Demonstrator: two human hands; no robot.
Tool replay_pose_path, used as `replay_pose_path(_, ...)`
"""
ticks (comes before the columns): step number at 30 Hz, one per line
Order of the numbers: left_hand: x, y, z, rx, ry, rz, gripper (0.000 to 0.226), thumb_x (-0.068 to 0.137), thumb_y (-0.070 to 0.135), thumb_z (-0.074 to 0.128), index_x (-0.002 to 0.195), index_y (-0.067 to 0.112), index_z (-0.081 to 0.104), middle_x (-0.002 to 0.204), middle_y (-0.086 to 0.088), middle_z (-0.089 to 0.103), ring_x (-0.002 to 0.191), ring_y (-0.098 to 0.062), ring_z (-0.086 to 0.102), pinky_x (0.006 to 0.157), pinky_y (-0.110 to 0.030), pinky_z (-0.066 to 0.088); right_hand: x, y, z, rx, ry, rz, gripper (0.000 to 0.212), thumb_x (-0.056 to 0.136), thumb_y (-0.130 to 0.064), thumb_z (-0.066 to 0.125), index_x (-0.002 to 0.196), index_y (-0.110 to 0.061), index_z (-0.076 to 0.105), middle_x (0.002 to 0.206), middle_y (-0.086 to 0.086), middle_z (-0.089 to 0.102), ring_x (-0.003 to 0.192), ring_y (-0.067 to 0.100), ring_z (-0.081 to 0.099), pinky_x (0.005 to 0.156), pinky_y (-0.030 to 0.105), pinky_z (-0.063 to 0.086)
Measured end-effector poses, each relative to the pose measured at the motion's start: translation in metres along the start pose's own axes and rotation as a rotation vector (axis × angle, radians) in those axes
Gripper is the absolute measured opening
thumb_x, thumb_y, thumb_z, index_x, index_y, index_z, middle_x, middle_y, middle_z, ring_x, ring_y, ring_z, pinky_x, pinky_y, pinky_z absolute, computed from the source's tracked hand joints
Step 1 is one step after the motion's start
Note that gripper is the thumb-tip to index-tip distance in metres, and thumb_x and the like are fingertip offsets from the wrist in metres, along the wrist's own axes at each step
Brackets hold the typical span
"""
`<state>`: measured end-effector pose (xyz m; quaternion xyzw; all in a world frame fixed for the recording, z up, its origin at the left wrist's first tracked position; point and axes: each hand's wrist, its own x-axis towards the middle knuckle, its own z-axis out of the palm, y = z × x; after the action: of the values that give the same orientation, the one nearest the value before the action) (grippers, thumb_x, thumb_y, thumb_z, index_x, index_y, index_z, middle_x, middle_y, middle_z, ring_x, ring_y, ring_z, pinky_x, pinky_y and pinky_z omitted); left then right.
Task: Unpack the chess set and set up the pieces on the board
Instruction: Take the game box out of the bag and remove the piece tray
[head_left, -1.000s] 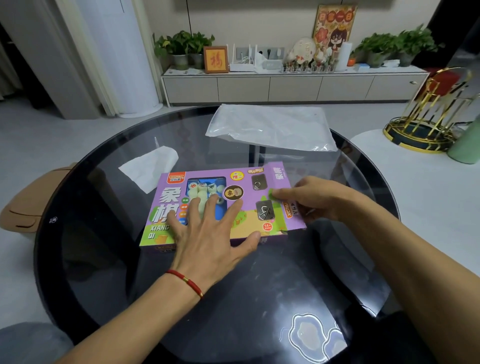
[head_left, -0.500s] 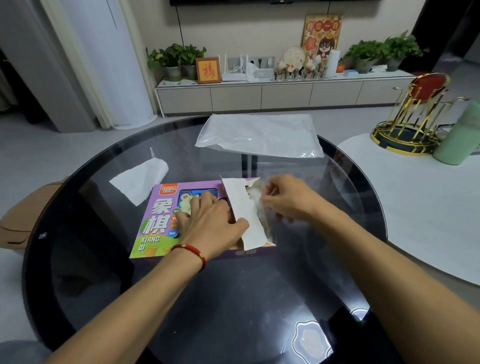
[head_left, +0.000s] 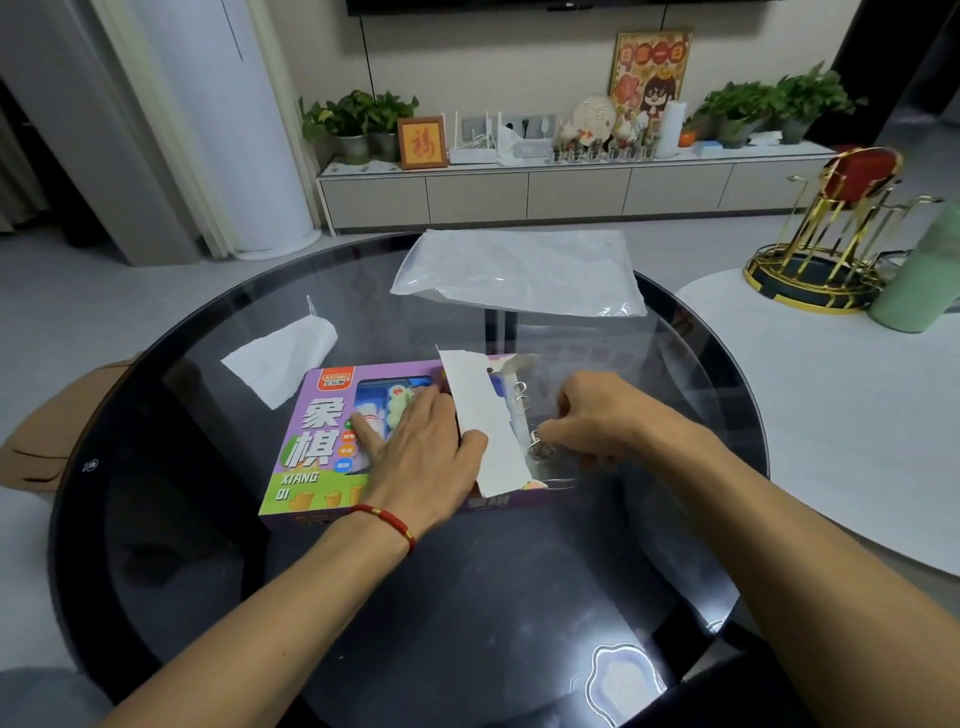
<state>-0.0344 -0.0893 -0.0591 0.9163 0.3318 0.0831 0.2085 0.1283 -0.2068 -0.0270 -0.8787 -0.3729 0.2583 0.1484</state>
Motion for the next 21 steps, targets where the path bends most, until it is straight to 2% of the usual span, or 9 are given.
replay_pose_path(3, 0.001, -0.002, -0.002, -0.031, 0.021, 0.012, 0.013, 0.099, 0.029, 0.033, 0.089, 0.024, 0.038, 0.102, 0.004, 0.04, 0.115, -0.018, 0.043, 0.112, -0.072, 0.007, -0.004, 0.026, -0.015, -0.01, 0.05, 0.083, 0.022, 0.082, -0.023, 0.063, 0.069, -0.006, 0.069, 0.05, 0.003, 0.068, 0.046, 0.019, 0.069, 0.048, 0.027, 0.056)
replay_pose_path(7, 0.0, 0.002, -0.006, -0.066, 0.025, 0.02, 0.017, 0.1, 0.028, 0.033, 0.083, 0.025, 0.035, 0.099, 0.003, 0.044, 0.103, -0.016, 0.044, 0.114, -0.069, 0.007, -0.006, 0.069, -0.033, -0.065, 0.163, 0.179, 0.018, 0.085, -0.027, 0.066, 0.076, -0.011, 0.07, 0.067, 0.007, 0.072, 0.05, 0.021, 0.071, 0.051, 0.029, 0.059)
replay_pose_path(9, -0.001, 0.004, -0.008, -0.066, 0.045, 0.046, 0.014, 0.1, 0.028, 0.035, 0.088, 0.022, 0.038, 0.1, 0.002, 0.045, 0.099, -0.018, 0.043, 0.113, -0.065, 0.017, -0.007, 0.089, -0.038, -0.09, 0.226, 0.231, 0.018, 0.084, -0.031, 0.069, 0.082, -0.013, 0.071, 0.074, 0.007, 0.071, 0.054, 0.021, 0.071, 0.056, 0.033, 0.062)
replay_pose_path(10, -0.001, 0.005, -0.009, -0.062, 0.054, 0.058, 0.012, 0.099, 0.028, 0.036, 0.089, 0.021, 0.038, 0.101, 0.001, 0.046, 0.097, -0.019, 0.042, 0.11, -0.061, 0.027, -0.008, 0.096, -0.039, -0.11, 0.252, 0.254, 0.019, 0.083, -0.033, 0.07, 0.083, -0.014, 0.071, 0.076, 0.007, 0.071, 0.057, 0.021, 0.071, 0.059, 0.036, 0.063)
replay_pose_path(12, -0.002, 0.006, -0.014, -0.025, 0.064, 0.083, 0.011, 0.1, 0.03, 0.038, 0.095, 0.021, 0.036, 0.108, -0.004, 0.047, 0.094, -0.021, 0.042, 0.092, -0.047, 0.042, -0.01, 0.108, -0.041, -0.164, 0.311, 0.29, 0.02, 0.081, -0.037, 0.069, 0.083, -0.017, 0.07, 0.08, 0.008, 0.071, 0.064, 0.024, 0.069, 0.066, 0.04, 0.063)
replay_pose_path(13, -0.002, 0.007, -0.016, 0.002, 0.058, 0.089, 0.011, 0.101, 0.032, 0.038, 0.101, 0.021, 0.036, 0.113, -0.006, 0.047, 0.095, -0.023, 0.044, 0.086, -0.044, 0.045, -0.012, 0.111, -0.041, -0.18, 0.344, 0.302, 0.022, 0.08, -0.039, 0.068, 0.084, -0.018, 0.069, 0.082, 0.007, 0.069, 0.068, 0.024, 0.067, 0.069, 0.041, 0.063)
replay_pose_path(16, 0.001, 0.012, -0.023, 0.08, 0.022, 0.069, 0.023, 0.101, 0.037, 0.036, 0.119, 0.022, 0.037, 0.121, -0.008, 0.045, 0.098, -0.031, 0.053, 0.085, -0.047, 0.052, -0.013, 0.115, -0.04, -0.198, 0.391, 0.313, 0.023, 0.084, -0.044, 0.065, 0.091, -0.023, 0.065, 0.088, 0.004, 0.066, 0.076, 0.023, 0.063, 0.075, 0.04, 0.06)
replay_pose_path(19, 0.004, 0.024, -0.031, 0.149, -0.004, 0.054, 0.023, 0.1, 0.036, 0.034, 0.115, 0.019, 0.039, 0.119, -0.009, 0.042, 0.092, -0.036, 0.056, 0.084, -0.048, 0.052, -0.013, 0.118, -0.04, -0.204, 0.414, 0.33, 0.023, 0.088, -0.044, 0.062, 0.097, -0.024, 0.063, 0.091, 0.004, 0.066, 0.079, 0.024, 0.062, 0.073, 0.038, 0.057)
replay_pose_path(21, 0.003, 0.035, -0.038, 0.154, 0.011, 0.065, 0.025, 0.099, 0.035, 0.035, 0.116, 0.017, 0.041, 0.118, -0.011, 0.043, 0.096, -0.037, 0.053, 0.086, -0.046, 0.049, -0.014, 0.12, -0.042, -0.205, 0.434, 0.336, 0.023, 0.092, -0.043, 0.06, 0.101, -0.022, 0.063, 0.089, 0.004, 0.066, 0.076, 0.022, 0.061, 0.066, 0.033, 0.054)
